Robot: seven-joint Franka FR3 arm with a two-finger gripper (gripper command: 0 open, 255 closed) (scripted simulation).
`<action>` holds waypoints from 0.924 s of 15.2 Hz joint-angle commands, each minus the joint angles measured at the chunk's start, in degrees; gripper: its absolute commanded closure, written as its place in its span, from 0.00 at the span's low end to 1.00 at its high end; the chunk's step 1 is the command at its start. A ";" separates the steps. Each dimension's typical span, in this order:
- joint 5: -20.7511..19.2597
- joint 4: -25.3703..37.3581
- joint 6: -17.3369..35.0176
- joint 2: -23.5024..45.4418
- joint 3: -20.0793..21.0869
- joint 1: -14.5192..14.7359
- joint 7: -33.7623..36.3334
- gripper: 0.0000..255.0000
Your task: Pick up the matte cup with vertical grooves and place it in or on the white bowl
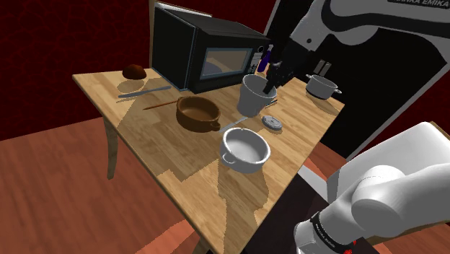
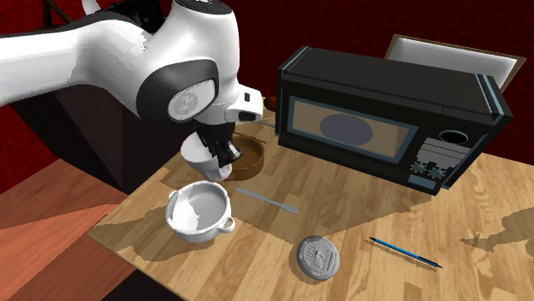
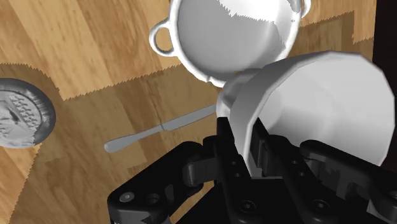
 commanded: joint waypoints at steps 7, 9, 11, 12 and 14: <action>0.69 -10.05 -0.90 -11.40 1.84 0.56 2.29 1.00; 0.80 -11.64 0.58 -11.49 1.90 0.57 2.02 1.00; 0.91 -13.19 2.07 -11.53 1.95 0.58 1.76 1.00; 0.98 -13.95 2.83 -11.53 1.98 0.59 1.62 1.00; 1.11 -15.45 4.35 -11.48 2.03 0.62 1.35 1.00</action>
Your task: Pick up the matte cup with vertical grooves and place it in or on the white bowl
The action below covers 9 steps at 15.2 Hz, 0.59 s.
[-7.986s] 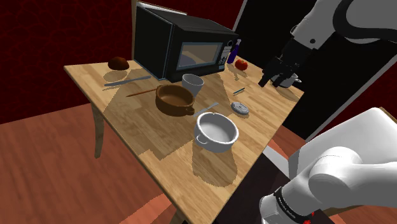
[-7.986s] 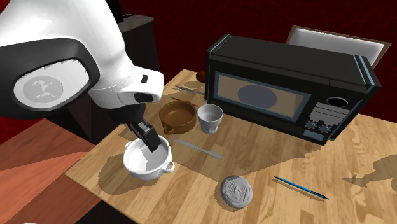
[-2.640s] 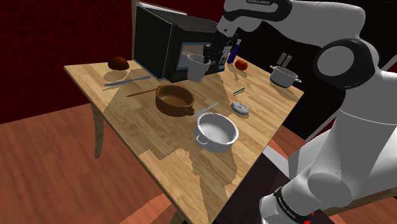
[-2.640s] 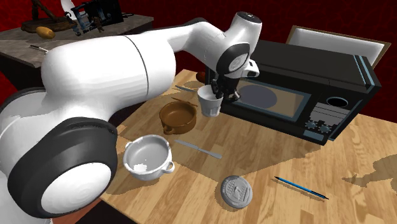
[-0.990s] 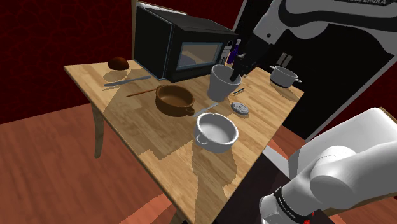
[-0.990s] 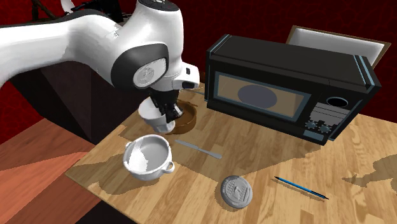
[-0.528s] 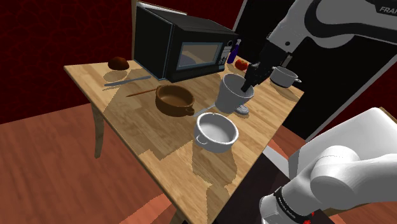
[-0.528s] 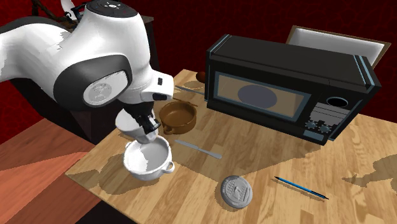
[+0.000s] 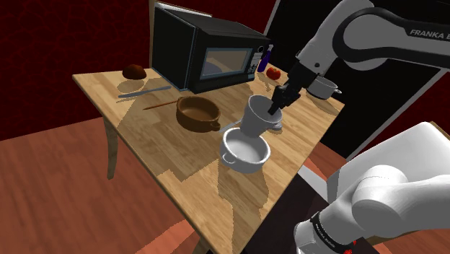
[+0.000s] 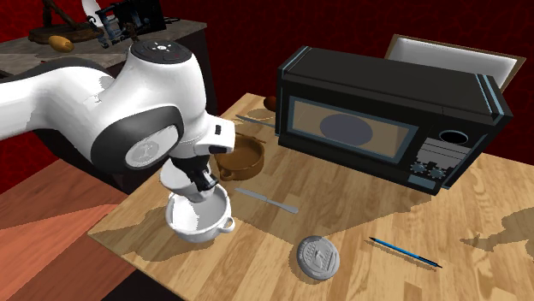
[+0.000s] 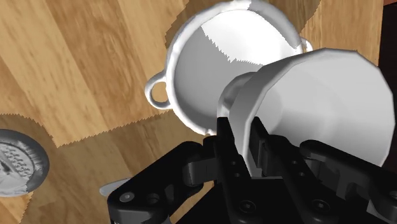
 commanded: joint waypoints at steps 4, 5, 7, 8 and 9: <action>0.40 -3.73 4.01 0.27 0.17 0.11 -0.67 1.00; 0.48 -4.42 4.80 0.37 0.20 0.13 -0.81 1.00; 0.65 -5.79 6.41 0.62 0.24 0.19 -1.11 1.00; 0.75 -6.46 7.22 0.78 0.26 0.22 -1.26 1.00; 0.84 -7.12 8.03 0.94 0.29 0.25 -1.41 1.00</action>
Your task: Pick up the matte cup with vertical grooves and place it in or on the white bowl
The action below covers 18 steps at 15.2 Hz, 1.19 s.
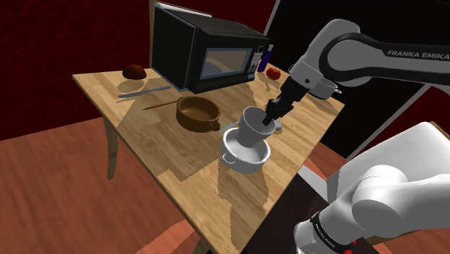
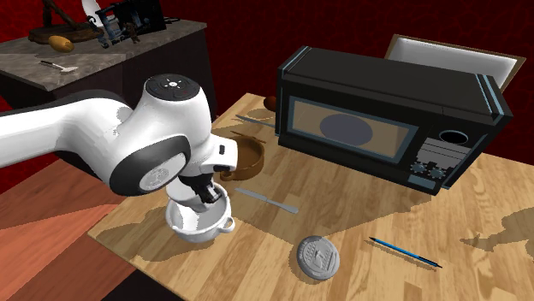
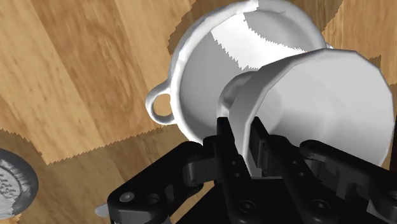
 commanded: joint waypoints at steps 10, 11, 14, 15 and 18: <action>0.25 -1.16 1.59 0.36 0.15 0.13 -0.16 0.00; 0.24 -1.16 1.59 0.36 0.15 0.13 -0.16 0.00; 0.24 -1.16 1.59 0.36 0.15 0.13 -0.16 0.00; -0.13 0.29 -0.55 -0.30 -0.14 -0.09 -0.04 0.00; -1.04 4.74 -6.31 -1.53 -0.95 -0.59 0.23 0.00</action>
